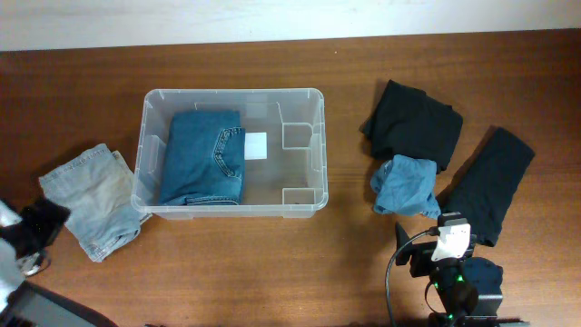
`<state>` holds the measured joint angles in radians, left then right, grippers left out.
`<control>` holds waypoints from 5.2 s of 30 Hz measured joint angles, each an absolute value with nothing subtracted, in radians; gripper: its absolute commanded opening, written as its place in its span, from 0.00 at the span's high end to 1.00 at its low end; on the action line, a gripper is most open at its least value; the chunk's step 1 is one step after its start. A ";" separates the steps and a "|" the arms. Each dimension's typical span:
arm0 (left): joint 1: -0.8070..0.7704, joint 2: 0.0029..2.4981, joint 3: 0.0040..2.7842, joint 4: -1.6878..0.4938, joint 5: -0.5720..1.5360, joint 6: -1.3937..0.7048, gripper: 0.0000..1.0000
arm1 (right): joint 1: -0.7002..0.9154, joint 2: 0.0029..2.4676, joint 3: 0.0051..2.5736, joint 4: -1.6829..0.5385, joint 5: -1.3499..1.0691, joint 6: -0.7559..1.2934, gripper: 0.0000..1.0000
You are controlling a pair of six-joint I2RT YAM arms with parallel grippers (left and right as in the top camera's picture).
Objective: Pack container
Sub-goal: 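Grasp the edge of the light-grey jeans with the left gripper, then lift the light-grey jeans and carry them into the bin, then lower the light-grey jeans beside the blue jeans and release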
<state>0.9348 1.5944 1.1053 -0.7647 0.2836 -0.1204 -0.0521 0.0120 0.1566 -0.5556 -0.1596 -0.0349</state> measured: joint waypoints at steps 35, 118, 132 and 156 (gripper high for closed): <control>1.010 2.024 1.134 -0.521 0.843 0.266 0.33 | -0.052 0.012 0.157 -0.556 -0.160 -0.035 0.02; -0.364 1.734 1.502 -0.559 0.387 -0.581 1.00 | -0.052 0.012 0.157 -0.556 -0.160 -0.035 0.02; -0.364 1.734 1.501 -0.685 0.223 -0.622 1.00 | -0.052 0.012 0.157 -0.556 -0.160 -0.035 0.02; -0.366 1.558 1.353 -0.575 0.307 -0.681 1.00 | -0.052 0.012 0.157 -0.556 -0.160 -0.036 0.02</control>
